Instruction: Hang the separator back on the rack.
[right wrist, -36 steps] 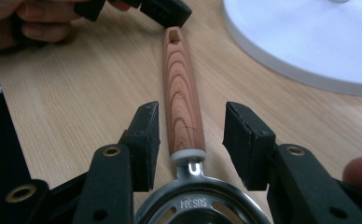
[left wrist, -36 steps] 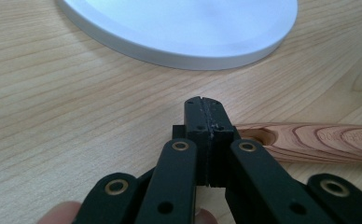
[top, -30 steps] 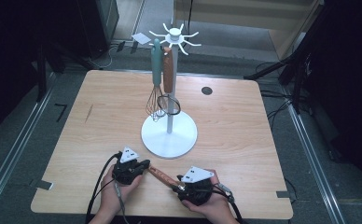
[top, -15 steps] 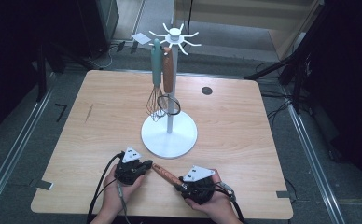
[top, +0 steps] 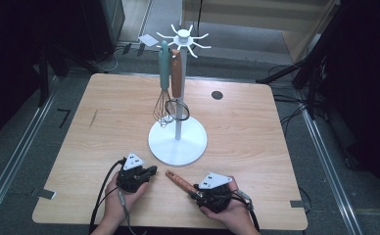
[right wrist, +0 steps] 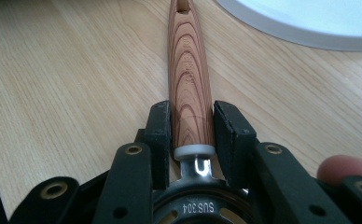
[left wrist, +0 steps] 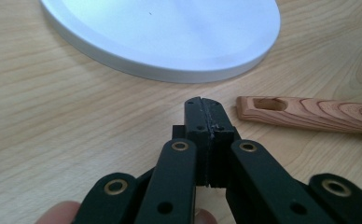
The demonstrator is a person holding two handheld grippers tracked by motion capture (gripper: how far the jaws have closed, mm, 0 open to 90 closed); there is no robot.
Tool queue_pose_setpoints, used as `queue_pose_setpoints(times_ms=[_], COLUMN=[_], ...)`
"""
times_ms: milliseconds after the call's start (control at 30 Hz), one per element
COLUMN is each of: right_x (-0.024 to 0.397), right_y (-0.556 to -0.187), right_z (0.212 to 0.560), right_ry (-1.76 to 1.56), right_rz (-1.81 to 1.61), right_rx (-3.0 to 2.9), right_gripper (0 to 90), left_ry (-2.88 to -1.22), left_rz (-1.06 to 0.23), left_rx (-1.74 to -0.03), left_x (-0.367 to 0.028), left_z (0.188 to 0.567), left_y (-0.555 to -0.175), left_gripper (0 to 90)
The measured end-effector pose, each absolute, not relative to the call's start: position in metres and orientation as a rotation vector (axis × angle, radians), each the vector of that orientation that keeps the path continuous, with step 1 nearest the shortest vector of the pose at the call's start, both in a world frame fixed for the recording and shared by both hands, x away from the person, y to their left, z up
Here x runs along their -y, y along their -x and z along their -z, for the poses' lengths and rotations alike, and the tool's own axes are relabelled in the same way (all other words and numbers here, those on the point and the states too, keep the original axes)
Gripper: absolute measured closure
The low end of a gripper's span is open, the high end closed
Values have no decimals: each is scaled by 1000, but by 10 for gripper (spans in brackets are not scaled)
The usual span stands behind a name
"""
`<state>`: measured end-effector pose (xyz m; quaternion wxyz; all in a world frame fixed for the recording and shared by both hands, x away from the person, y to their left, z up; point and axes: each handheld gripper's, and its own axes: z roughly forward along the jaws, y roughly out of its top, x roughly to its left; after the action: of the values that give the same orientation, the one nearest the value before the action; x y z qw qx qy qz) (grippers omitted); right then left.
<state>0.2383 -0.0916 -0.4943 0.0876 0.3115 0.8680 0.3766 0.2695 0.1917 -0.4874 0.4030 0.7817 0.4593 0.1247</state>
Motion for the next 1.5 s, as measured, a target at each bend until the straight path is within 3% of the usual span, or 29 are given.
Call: queue_pose_setpoints(times_ms=[767,933,1133,1500], right_x=[128,136,152,181], right_y=[-248,-250,-254,-266], right_z=[490,490,490,488], right_ry=[-990,-1013,-1083,-1312], right_rz=[-1029,-1007,-983,-971], right_rx=[-2567,-2554,-2517,-2357], right_gripper=[700,700,700,716], left_ry=[-1700,-1665,-1616,-1605], left_rz=[-540,-603,-657,-653], left_rx=[-1326,-1395,-1496,-1520], left_x=[-318,-339,-356,-361], left_z=[466,469,469,475], left_y=[-268,-269,-270,-272], left_gripper=[589,479,279,271])
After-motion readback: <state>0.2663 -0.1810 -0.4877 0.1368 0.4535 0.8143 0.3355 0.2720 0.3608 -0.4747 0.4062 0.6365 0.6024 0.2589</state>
